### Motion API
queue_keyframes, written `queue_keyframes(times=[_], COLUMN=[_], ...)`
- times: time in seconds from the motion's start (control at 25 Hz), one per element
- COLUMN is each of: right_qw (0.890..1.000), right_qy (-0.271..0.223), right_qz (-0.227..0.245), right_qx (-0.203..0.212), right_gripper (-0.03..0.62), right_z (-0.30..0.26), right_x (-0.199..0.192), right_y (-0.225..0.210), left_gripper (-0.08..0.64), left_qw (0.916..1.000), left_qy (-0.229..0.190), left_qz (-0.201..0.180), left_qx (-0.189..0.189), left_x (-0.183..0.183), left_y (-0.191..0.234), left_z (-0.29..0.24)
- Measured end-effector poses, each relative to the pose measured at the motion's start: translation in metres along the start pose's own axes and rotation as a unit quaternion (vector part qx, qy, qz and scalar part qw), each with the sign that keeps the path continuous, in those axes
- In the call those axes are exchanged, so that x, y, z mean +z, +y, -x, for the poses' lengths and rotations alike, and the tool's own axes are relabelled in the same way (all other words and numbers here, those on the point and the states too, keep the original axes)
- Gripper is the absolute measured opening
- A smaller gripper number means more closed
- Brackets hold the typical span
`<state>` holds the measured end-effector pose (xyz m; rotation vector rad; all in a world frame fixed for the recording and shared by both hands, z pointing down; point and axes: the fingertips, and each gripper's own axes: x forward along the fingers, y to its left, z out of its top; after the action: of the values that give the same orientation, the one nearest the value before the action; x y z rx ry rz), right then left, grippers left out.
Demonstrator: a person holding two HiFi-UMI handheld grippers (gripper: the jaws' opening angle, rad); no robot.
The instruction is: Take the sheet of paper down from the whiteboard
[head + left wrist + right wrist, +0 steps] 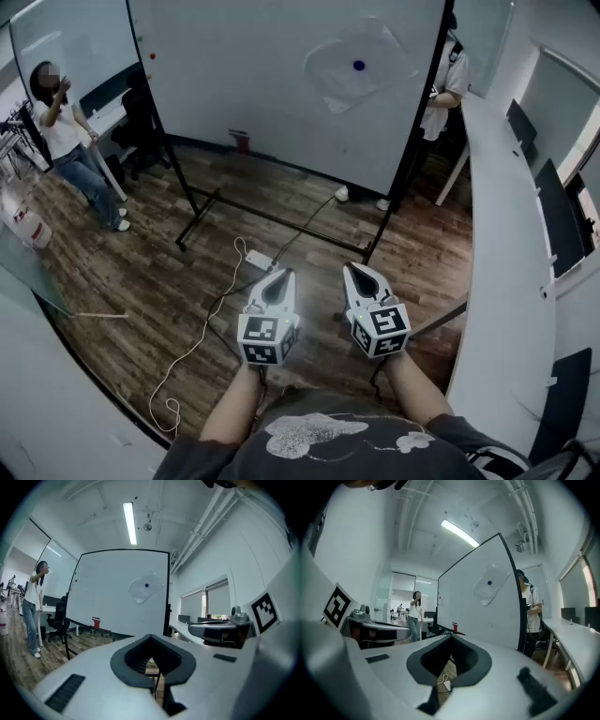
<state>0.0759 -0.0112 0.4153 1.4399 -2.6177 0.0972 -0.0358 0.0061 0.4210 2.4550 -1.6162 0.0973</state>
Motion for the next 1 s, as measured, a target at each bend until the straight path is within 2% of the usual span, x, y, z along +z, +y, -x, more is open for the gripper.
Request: queue_keyframes(times=[0.4, 0.76, 1.0], right_qw=[1.000, 1.000, 0.999], right_qy=[-0.005, -0.004, -0.035], right_qz=[0.007, 0.004, -0.021], right_qx=[0.013, 0.012, 0.010], right_gripper=[0.020, 0.020, 0.020], right_z=[-0.024, -0.026, -0.027], right_x=[0.009, 0.009, 0.015], right_y=[0.009, 0.016, 0.020], left_gripper=[0.011, 0.011, 0.011], left_qw=[0.9999, 1.0000, 1.0000], left_qy=[-0.006, -0.004, -0.008], left_qz=[0.003, 0.000, -0.001], left_qx=[0.012, 0.005, -0.003], left_x=[0.008, 0.008, 0.009], left_y=[0.021, 0.021, 0.030], left_z=[-0.004, -0.002, 0.003])
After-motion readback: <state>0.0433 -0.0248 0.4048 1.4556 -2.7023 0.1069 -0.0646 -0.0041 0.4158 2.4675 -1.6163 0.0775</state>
